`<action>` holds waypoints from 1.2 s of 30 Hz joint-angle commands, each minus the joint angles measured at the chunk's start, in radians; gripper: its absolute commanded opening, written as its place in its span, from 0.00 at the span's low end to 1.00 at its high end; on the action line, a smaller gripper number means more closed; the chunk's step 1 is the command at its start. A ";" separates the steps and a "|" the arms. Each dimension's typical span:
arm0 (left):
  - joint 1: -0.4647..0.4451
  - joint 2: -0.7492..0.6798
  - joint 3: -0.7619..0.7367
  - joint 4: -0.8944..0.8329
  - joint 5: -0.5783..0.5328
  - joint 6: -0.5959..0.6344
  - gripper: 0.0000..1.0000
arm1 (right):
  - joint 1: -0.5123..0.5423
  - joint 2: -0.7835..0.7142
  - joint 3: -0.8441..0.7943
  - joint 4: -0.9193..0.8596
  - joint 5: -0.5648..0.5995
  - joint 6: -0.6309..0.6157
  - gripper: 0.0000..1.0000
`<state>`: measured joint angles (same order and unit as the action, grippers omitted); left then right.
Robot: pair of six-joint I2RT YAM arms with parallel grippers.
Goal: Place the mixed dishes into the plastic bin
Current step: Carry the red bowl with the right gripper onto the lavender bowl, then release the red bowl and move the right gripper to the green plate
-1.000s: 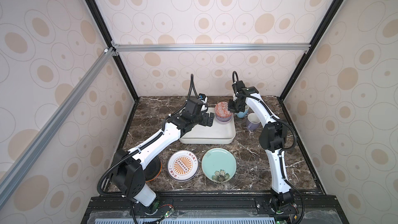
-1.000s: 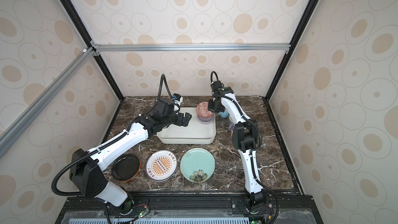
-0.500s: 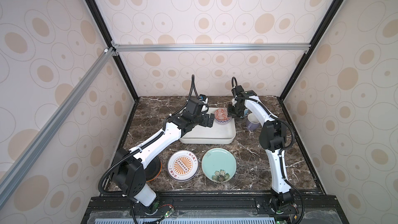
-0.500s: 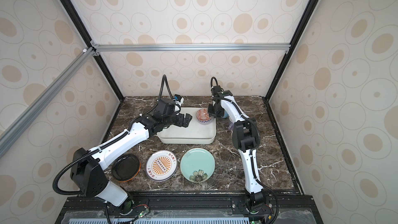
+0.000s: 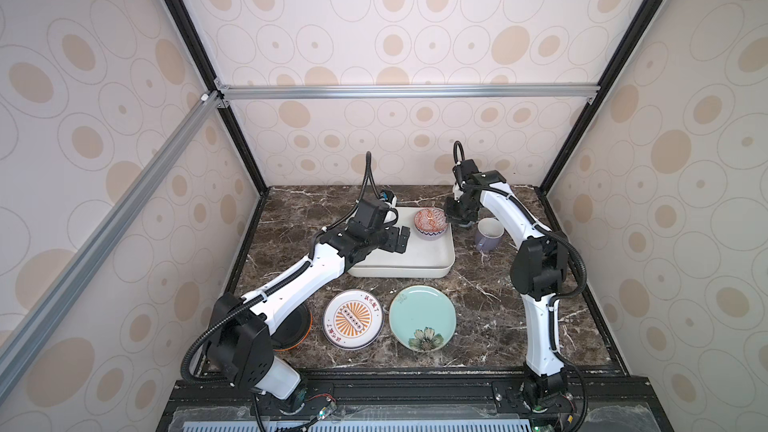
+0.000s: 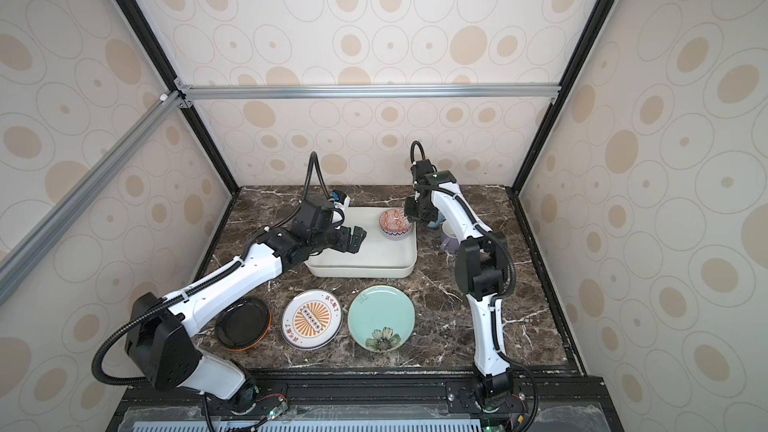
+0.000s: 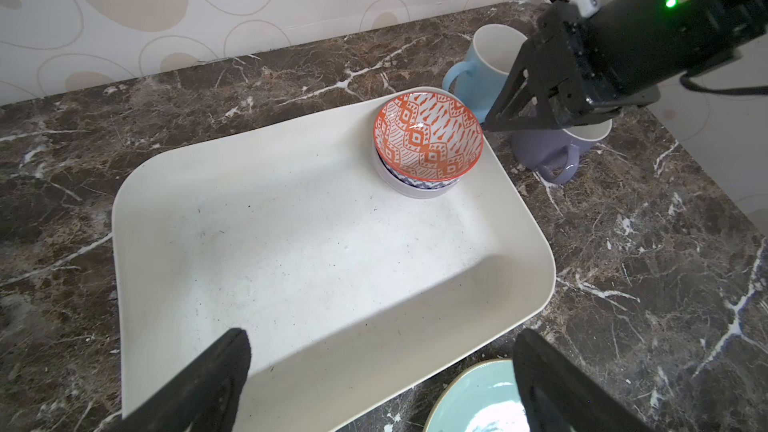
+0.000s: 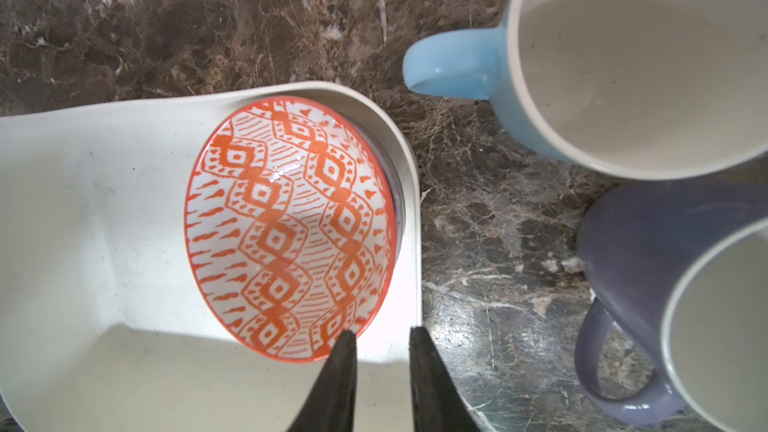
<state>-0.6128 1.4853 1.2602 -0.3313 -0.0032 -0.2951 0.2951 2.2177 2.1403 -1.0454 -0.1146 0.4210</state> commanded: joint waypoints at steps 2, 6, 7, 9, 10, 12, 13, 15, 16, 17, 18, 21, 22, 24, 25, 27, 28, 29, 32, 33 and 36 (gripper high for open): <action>0.007 -0.039 -0.013 -0.005 -0.022 -0.008 0.99 | 0.001 0.008 -0.022 -0.011 -0.003 0.004 0.20; 0.008 -0.027 -0.016 0.002 -0.020 -0.007 0.99 | 0.003 0.026 -0.018 0.005 -0.012 0.007 0.20; 0.008 -0.020 -0.016 0.005 -0.018 -0.006 0.99 | 0.002 0.032 -0.012 0.004 -0.013 0.007 0.20; 0.007 -0.009 -0.015 0.008 -0.018 -0.002 0.99 | 0.002 0.047 0.005 -0.005 -0.013 0.005 0.20; 0.009 -0.004 -0.015 0.007 -0.019 0.000 0.99 | 0.003 0.053 0.011 -0.010 -0.013 0.003 0.20; 0.011 0.006 -0.018 0.013 -0.020 0.005 0.99 | 0.003 0.062 0.016 -0.011 -0.013 0.003 0.19; 0.011 0.009 -0.020 0.016 -0.019 0.006 0.99 | 0.003 0.063 0.016 -0.009 -0.011 0.002 0.20; 0.014 0.016 -0.025 0.023 -0.017 0.010 0.99 | 0.003 0.073 0.023 -0.011 -0.011 0.003 0.19; 0.016 0.018 -0.027 0.026 -0.016 0.011 0.99 | 0.003 0.080 0.030 -0.015 -0.011 0.002 0.19; 0.018 0.021 -0.030 0.028 -0.014 0.011 0.99 | 0.002 0.087 0.039 -0.023 -0.011 0.002 0.19; 0.021 0.023 -0.031 0.030 -0.012 0.011 0.99 | 0.003 0.092 0.046 -0.030 -0.009 0.004 0.19; 0.024 0.023 -0.032 0.032 -0.007 0.012 0.99 | 0.003 0.086 0.063 -0.040 -0.007 0.005 0.19; 0.027 0.021 -0.032 0.032 -0.006 0.012 0.99 | 0.003 0.079 0.065 -0.043 -0.005 0.006 0.20; 0.028 0.014 -0.038 0.036 -0.003 0.012 0.99 | 0.003 0.055 0.067 -0.047 -0.004 0.005 0.22; 0.030 0.009 -0.043 0.040 -0.002 0.012 0.99 | 0.003 0.042 0.067 -0.049 -0.003 0.005 0.23; 0.031 0.001 -0.052 0.041 0.000 0.007 0.99 | 0.005 0.007 0.064 -0.061 0.001 0.004 0.27; 0.032 -0.004 -0.058 0.038 0.001 0.001 0.99 | 0.006 -0.012 0.056 -0.065 0.002 0.001 0.29; 0.033 -0.011 -0.068 0.032 0.002 -0.008 0.99 | 0.010 -0.039 0.041 -0.066 0.003 -0.003 0.31; 0.032 -0.066 -0.135 0.021 0.011 -0.056 0.99 | 0.035 -0.124 -0.038 -0.063 0.004 -0.014 0.39; 0.032 -0.095 -0.173 0.021 0.008 -0.081 0.99 | 0.051 -0.169 -0.077 -0.051 0.008 -0.019 0.40; 0.032 -0.196 -0.301 -0.005 -0.042 -0.168 0.99 | 0.114 -0.293 -0.261 0.022 0.003 -0.021 0.44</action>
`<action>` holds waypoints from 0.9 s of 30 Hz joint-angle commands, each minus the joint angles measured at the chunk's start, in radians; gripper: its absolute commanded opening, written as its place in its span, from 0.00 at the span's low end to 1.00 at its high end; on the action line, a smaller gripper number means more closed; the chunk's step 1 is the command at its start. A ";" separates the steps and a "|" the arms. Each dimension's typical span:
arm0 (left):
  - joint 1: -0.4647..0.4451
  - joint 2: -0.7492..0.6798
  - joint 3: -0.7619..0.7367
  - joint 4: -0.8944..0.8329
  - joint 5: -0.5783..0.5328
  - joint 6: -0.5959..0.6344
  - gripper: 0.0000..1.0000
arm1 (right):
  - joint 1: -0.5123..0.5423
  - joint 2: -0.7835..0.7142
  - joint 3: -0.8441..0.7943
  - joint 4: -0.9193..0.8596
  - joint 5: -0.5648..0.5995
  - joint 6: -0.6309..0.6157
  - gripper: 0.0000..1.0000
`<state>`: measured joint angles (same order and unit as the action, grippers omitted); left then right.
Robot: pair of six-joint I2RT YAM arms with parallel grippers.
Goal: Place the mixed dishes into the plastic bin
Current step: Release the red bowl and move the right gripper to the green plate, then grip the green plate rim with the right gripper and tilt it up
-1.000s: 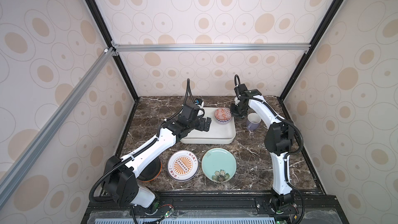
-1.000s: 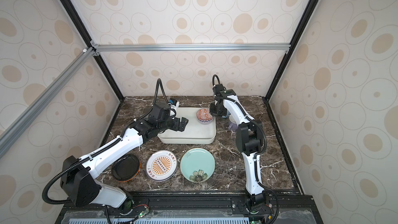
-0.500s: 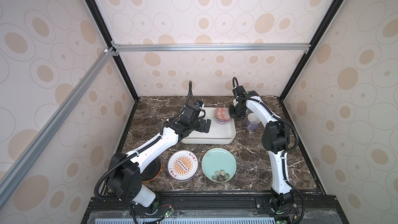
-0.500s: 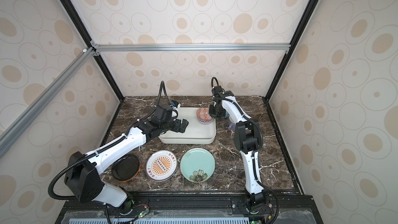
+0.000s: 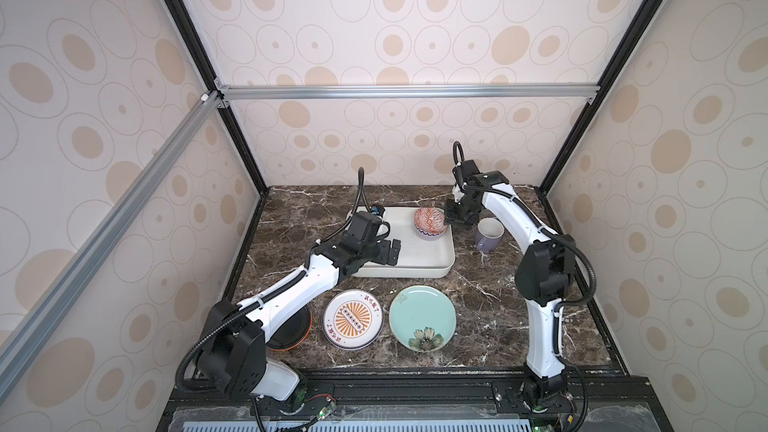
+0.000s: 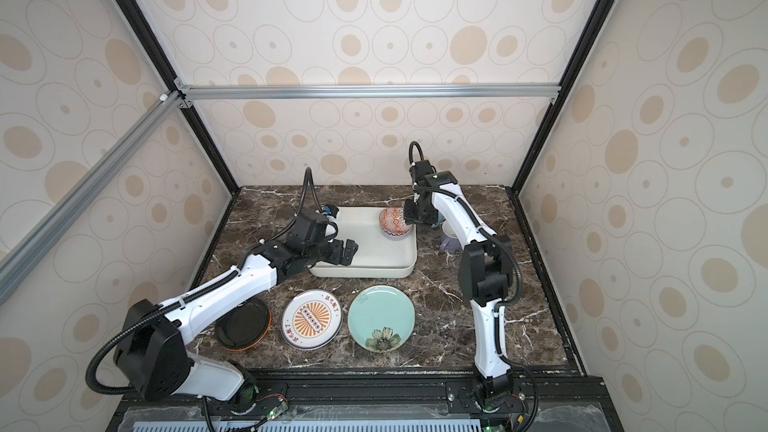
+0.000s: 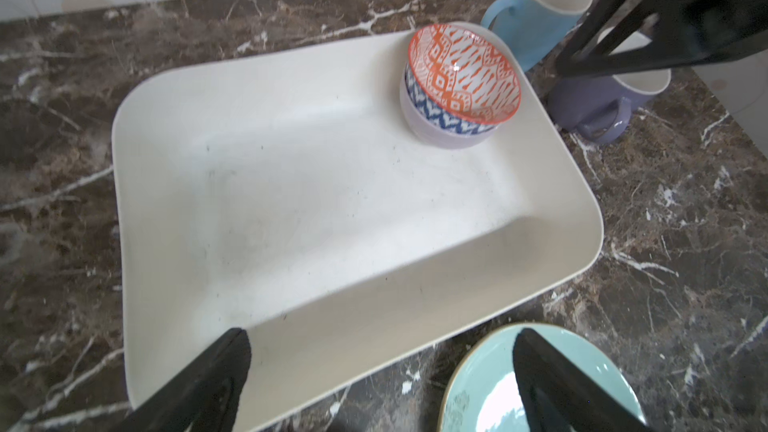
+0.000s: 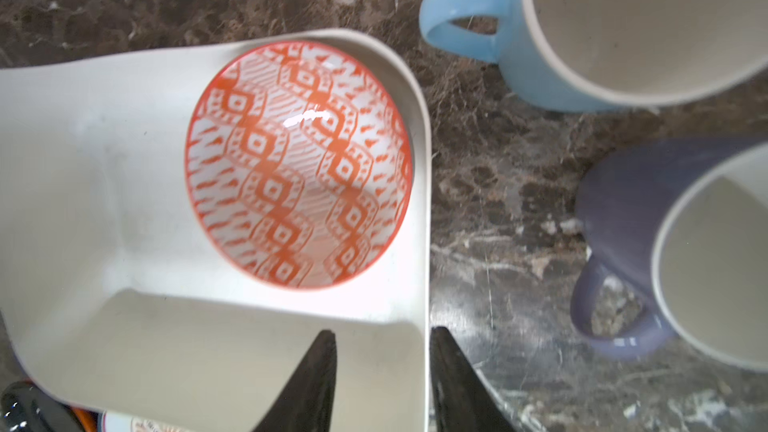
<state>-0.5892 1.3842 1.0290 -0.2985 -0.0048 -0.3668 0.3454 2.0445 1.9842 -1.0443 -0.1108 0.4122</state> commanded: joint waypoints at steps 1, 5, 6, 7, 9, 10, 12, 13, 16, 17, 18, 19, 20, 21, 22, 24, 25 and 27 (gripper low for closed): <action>0.008 -0.129 -0.110 -0.053 -0.068 -0.126 0.99 | 0.088 -0.153 -0.167 0.050 -0.013 -0.009 0.44; 0.007 -0.282 -0.253 -0.131 -0.155 -0.256 0.99 | 0.206 -0.278 -0.422 0.174 -0.070 0.020 0.45; 0.008 -0.325 -0.278 -0.155 -0.189 -0.291 0.99 | 0.238 -0.307 -0.487 0.208 -0.077 0.029 0.45; 0.008 -0.366 -0.296 -0.188 -0.231 -0.325 0.99 | 0.265 -0.332 -0.546 0.248 -0.086 0.040 0.46; 0.017 -0.450 -0.303 -0.266 -0.331 -0.381 0.99 | 0.304 -0.378 -0.649 0.314 -0.113 0.065 0.47; 0.033 -0.493 -0.299 -0.312 -0.374 -0.405 0.99 | 0.316 -0.402 -0.700 0.355 -0.131 0.082 0.47; 0.082 -0.554 -0.284 -0.363 -0.390 -0.434 0.99 | 0.337 -0.438 -0.789 0.419 -0.166 0.100 0.48; 0.102 -0.578 -0.280 -0.362 -0.368 -0.435 0.99 | 0.344 -0.457 -0.825 0.436 -0.171 0.101 0.49; 0.109 -0.581 -0.281 -0.326 -0.288 -0.462 0.99 | 0.348 -0.502 -0.904 0.439 -0.144 0.096 0.49; 0.110 -0.569 -0.287 -0.306 -0.262 -0.470 0.99 | 0.348 -0.520 -0.926 0.436 -0.131 0.096 0.49; 0.109 -0.550 -0.293 -0.275 -0.225 -0.477 0.99 | 0.349 -0.538 -0.950 0.434 -0.121 0.093 0.50; 0.108 -0.534 -0.301 -0.245 -0.190 -0.482 0.99 | 0.348 -0.565 -0.970 0.431 -0.116 0.090 0.51; 0.105 -0.517 -0.310 -0.205 -0.157 -0.487 0.99 | 0.348 -0.594 -0.991 0.424 -0.102 0.088 0.52; 0.096 -0.500 -0.316 -0.172 -0.135 -0.491 0.98 | 0.348 -0.625 -1.007 0.411 -0.079 0.089 0.54; 0.081 -0.485 -0.319 -0.143 -0.126 -0.491 0.98 | 0.347 -0.652 -1.023 0.397 -0.060 0.090 0.57; 0.042 -0.432 -0.302 -0.108 -0.132 -0.484 0.97 | 0.348 -0.706 -1.053 0.358 -0.001 0.110 0.61; 0.022 -0.403 -0.291 -0.100 -0.136 -0.473 0.97 | 0.347 -0.725 -1.071 0.345 0.015 0.120 0.62; -0.018 -0.326 -0.256 -0.090 -0.135 -0.441 0.96 | 0.346 -0.755 -1.119 0.341 0.027 0.157 0.64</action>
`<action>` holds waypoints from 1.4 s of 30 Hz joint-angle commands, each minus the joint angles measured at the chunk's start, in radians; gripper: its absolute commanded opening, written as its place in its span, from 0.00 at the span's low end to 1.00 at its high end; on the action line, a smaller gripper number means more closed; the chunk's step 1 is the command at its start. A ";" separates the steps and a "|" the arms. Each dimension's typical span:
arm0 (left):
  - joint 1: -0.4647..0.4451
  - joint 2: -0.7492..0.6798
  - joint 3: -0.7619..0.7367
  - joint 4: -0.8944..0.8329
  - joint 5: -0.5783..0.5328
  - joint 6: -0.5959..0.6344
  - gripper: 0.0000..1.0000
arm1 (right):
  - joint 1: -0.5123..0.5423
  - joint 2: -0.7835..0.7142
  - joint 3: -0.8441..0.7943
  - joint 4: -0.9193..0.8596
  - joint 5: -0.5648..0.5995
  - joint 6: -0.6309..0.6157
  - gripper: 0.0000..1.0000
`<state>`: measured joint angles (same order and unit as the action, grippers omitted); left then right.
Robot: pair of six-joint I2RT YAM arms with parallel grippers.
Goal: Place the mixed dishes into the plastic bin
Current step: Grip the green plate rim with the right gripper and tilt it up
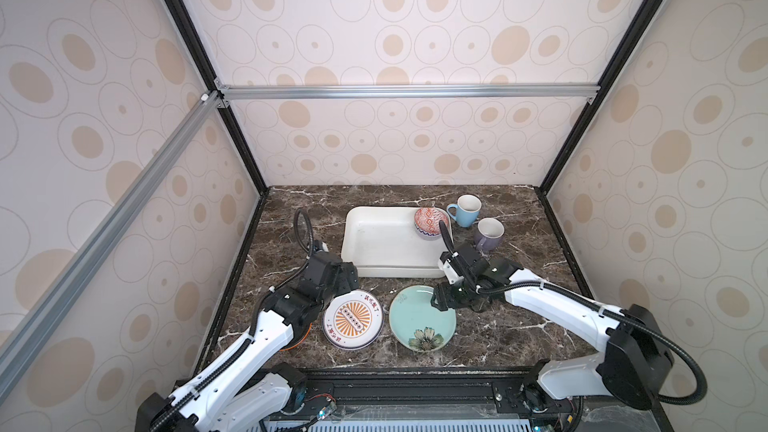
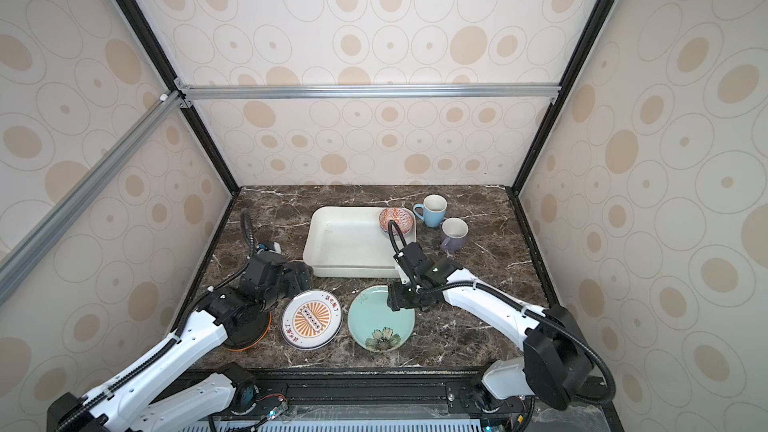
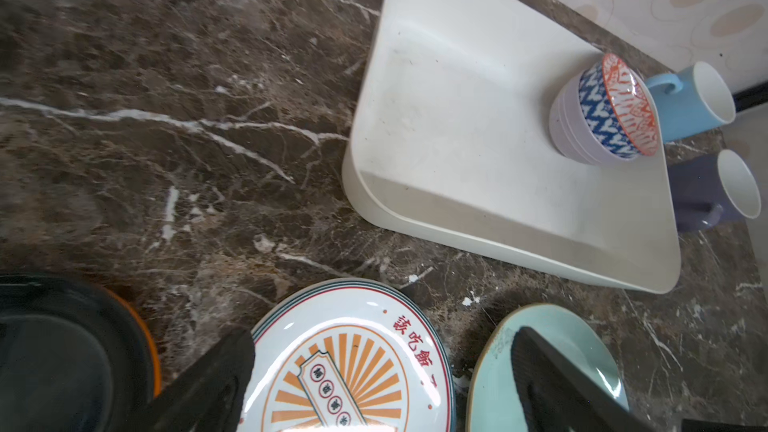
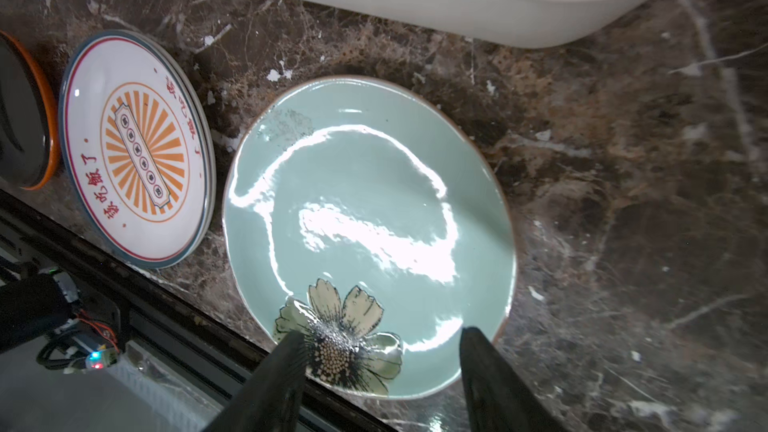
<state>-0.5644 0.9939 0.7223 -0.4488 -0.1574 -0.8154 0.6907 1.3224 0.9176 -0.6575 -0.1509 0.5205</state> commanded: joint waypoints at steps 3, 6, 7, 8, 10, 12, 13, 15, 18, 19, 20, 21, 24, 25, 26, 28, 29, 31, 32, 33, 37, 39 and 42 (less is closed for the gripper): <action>-0.085 0.177 0.108 0.064 0.037 0.083 0.96 | 0.002 -0.049 -0.122 -0.017 0.031 0.111 0.64; -0.102 0.277 0.168 0.047 0.056 0.159 0.97 | 0.002 -0.074 -0.187 0.023 0.023 0.169 0.66; -0.106 0.301 0.181 0.046 0.064 0.175 0.97 | 0.002 -0.083 -0.203 0.029 0.025 0.182 0.66; -0.110 0.328 0.193 0.053 0.078 0.190 0.97 | 0.001 -0.091 -0.218 0.038 0.026 0.194 0.66; -0.118 0.366 0.197 0.075 0.107 0.207 0.97 | 0.002 -0.105 -0.248 0.064 0.013 0.217 0.66; -0.130 0.404 0.189 0.095 0.148 0.229 0.97 | 0.002 -0.108 -0.279 0.111 -0.015 0.242 0.66; -0.135 0.419 0.188 0.093 0.158 0.238 0.96 | 0.002 -0.109 -0.290 0.131 -0.027 0.254 0.66; -0.144 0.446 0.184 0.082 0.173 0.258 0.95 | 0.002 -0.109 -0.321 0.178 -0.051 0.283 0.65; -0.156 0.465 0.175 0.092 0.197 0.271 0.94 | 0.002 -0.111 -0.366 0.258 -0.084 0.325 0.63; -0.159 0.469 0.171 0.104 0.209 0.272 0.93 | 0.002 -0.111 -0.378 0.275 -0.090 0.333 0.62; -0.162 0.476 0.170 0.116 0.219 0.271 0.92 | 0.002 -0.108 -0.387 0.288 -0.091 0.343 0.61; -0.167 0.486 0.168 0.122 0.225 0.269 0.91 | 0.002 -0.103 -0.396 0.299 -0.093 0.350 0.61; -0.181 0.527 0.175 0.131 0.241 0.274 0.84 | 0.002 -0.091 -0.420 0.334 -0.105 0.370 0.59; -0.187 0.540 0.178 0.130 0.246 0.276 0.83 | 0.002 -0.088 -0.426 0.345 -0.108 0.376 0.58; -0.193 0.553 0.180 0.130 0.251 0.278 0.79 | 0.001 -0.084 -0.434 0.363 -0.113 0.385 0.58; -0.208 0.573 0.184 0.130 0.253 0.275 0.73 | 0.002 -0.076 -0.446 0.397 -0.123 0.399 0.57; -0.215 0.580 0.186 0.130 0.251 0.271 0.71 | 0.002 -0.071 -0.451 0.409 -0.124 0.406 0.56; -0.227 0.590 0.186 0.134 0.249 0.268 0.70 | 0.003 -0.057 -0.457 0.438 -0.133 0.417 0.56; -0.233 0.597 0.186 0.134 0.249 0.266 0.70 | 0.001 -0.049 -0.463 0.451 -0.136 0.420 0.55; -0.236 0.604 0.185 0.134 0.251 0.265 0.68 | 0.002 -0.039 -0.464 0.460 -0.137 0.422 0.55; -0.249 0.620 0.175 0.143 0.266 0.266 0.63 | 0.003 0.004 -0.475 0.499 -0.147 0.431 0.47; -0.258 0.624 0.172 0.152 0.274 0.265 0.63 | 0.001 0.019 -0.484 0.528 -0.156 0.445 0.41; -0.265 0.630 0.170 0.172 0.291 0.265 0.63 | 0.002 0.025 -0.499 0.559 -0.160 0.462 0.34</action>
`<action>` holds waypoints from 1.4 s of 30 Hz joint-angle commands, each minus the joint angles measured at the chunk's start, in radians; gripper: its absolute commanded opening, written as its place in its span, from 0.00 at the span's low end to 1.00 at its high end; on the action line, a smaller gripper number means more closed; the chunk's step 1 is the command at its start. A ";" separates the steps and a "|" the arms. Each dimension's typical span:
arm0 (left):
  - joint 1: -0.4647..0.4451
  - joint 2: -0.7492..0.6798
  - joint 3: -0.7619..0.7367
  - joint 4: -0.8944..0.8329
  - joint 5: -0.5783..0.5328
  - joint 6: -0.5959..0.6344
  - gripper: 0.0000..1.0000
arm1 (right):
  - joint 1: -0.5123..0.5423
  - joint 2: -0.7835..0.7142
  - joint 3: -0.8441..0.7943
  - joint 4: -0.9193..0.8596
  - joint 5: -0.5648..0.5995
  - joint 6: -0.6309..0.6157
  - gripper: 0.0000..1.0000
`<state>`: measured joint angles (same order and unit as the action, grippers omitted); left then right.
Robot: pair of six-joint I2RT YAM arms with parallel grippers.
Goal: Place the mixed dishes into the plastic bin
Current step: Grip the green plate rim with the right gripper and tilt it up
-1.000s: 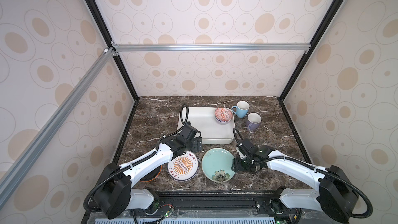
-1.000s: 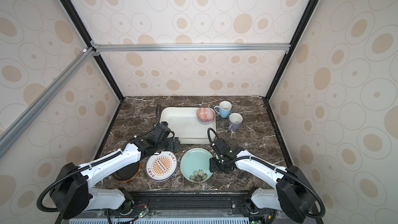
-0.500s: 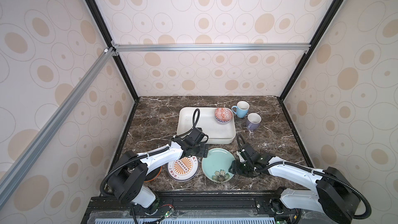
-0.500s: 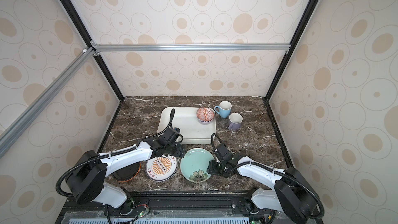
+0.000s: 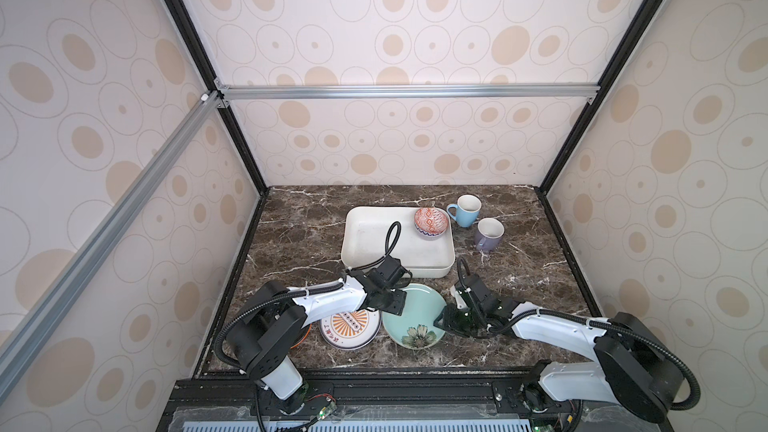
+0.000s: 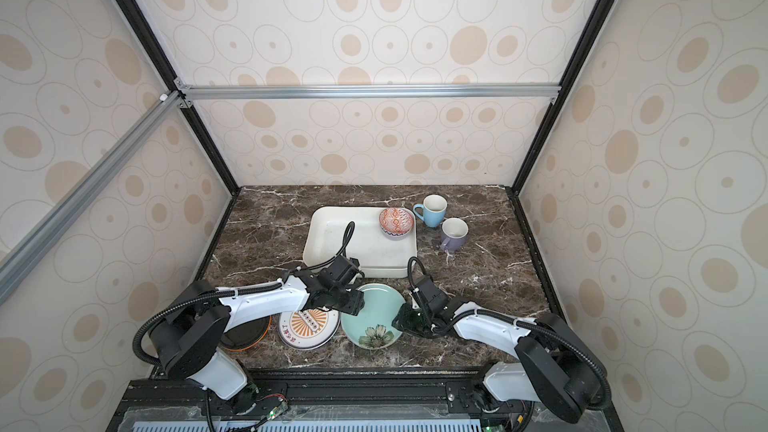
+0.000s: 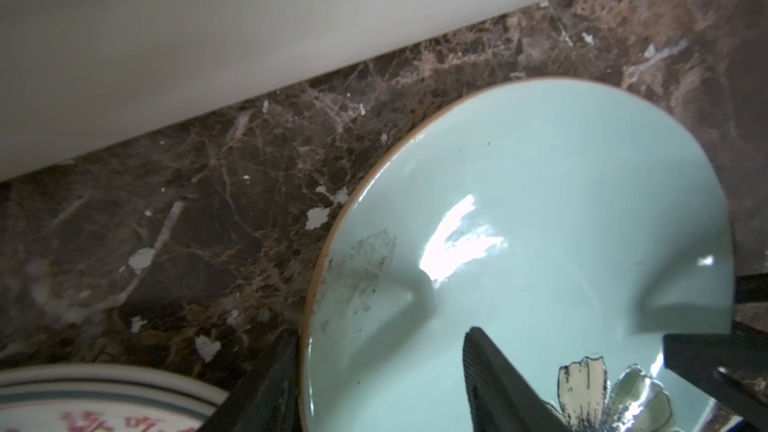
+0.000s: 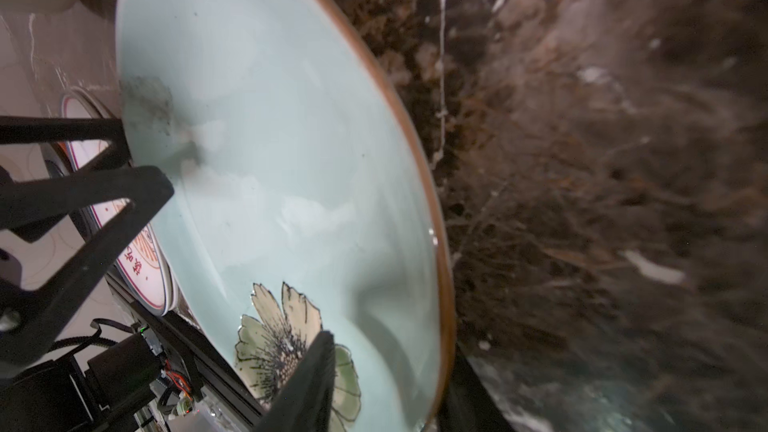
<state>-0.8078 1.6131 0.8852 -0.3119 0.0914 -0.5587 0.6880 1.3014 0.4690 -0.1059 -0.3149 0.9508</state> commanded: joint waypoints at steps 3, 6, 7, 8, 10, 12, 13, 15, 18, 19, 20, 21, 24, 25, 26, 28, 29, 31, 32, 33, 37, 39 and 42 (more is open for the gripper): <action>-0.027 0.023 0.010 0.045 0.053 0.008 0.62 | 0.004 0.038 -0.042 -0.016 0.013 0.023 0.25; -0.030 0.024 0.021 0.053 0.061 0.012 0.63 | 0.002 0.008 -0.023 -0.061 0.021 0.009 0.18; -0.031 0.022 0.026 0.055 0.063 0.013 0.64 | 0.001 -0.005 -0.017 -0.073 0.021 0.003 0.17; -0.030 0.019 0.035 0.053 0.062 0.016 0.67 | -0.002 -0.023 -0.010 -0.088 0.021 -0.002 0.17; -0.030 0.012 0.054 0.046 0.049 0.022 0.77 | -0.003 -0.059 0.010 -0.139 0.024 -0.016 0.16; -0.030 0.003 0.080 0.026 0.012 0.036 0.88 | -0.012 -0.107 0.034 -0.203 0.031 -0.033 0.15; -0.030 0.000 0.092 0.019 -0.004 0.045 0.92 | -0.017 -0.128 0.045 -0.234 0.035 -0.038 0.14; -0.028 -0.011 0.118 0.005 -0.030 0.060 0.99 | -0.029 -0.174 0.069 -0.300 0.041 -0.056 0.11; -0.027 -0.024 0.143 0.003 -0.047 0.068 0.99 | -0.043 -0.228 0.089 -0.363 0.058 -0.071 0.10; -0.025 -0.029 0.150 0.001 -0.052 0.068 0.99 | -0.048 -0.242 0.091 -0.376 0.060 -0.073 0.09; -0.023 -0.034 0.155 0.001 -0.056 0.068 0.99 | -0.054 -0.256 0.091 -0.387 0.060 -0.073 0.09; -0.024 -0.039 0.158 0.000 -0.060 0.069 0.99 | -0.057 -0.267 0.093 -0.395 0.061 -0.075 0.08; -0.018 -0.068 0.165 -0.017 -0.079 0.072 0.99 | -0.062 -0.295 0.101 -0.422 0.070 -0.073 0.05; -0.015 -0.077 0.166 -0.022 -0.083 0.075 0.99 | -0.063 -0.300 0.104 -0.428 0.072 -0.075 0.01; -0.012 -0.088 0.167 -0.028 -0.089 0.078 0.99 | -0.063 -0.306 0.110 -0.435 0.072 -0.077 0.00; -0.002 -0.111 0.167 -0.037 -0.096 0.084 0.99 | -0.064 -0.310 0.118 -0.442 0.070 -0.080 0.00; 0.003 -0.120 0.166 -0.041 -0.098 0.090 0.99 | -0.065 -0.310 0.124 -0.444 0.068 -0.082 0.00; 0.020 -0.139 0.164 -0.050 -0.111 0.097 0.99 | -0.066 -0.308 0.140 -0.452 0.065 -0.088 0.00; 0.031 -0.149 0.164 -0.056 -0.114 0.098 0.99 | -0.069 -0.306 0.153 -0.461 0.060 -0.097 0.00; 0.042 -0.160 0.164 -0.061 -0.115 0.099 0.99 | -0.070 -0.306 0.171 -0.478 0.058 -0.104 0.00; 0.087 -0.211 0.164 -0.076 -0.108 0.104 0.99 | -0.074 -0.313 0.241 -0.539 0.047 -0.136 0.00; 0.116 -0.241 0.165 -0.088 -0.108 0.107 0.99 | -0.074 -0.324 0.278 -0.563 0.043 -0.142 0.00; 0.158 -0.284 0.164 -0.107 -0.111 0.115 0.99 | -0.074 -0.335 0.343 -0.600 0.038 -0.152 0.00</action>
<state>-0.6796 1.3754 1.0172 -0.3733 -0.0036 -0.4717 0.6174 1.0065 0.7174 -0.7017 -0.2493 0.8192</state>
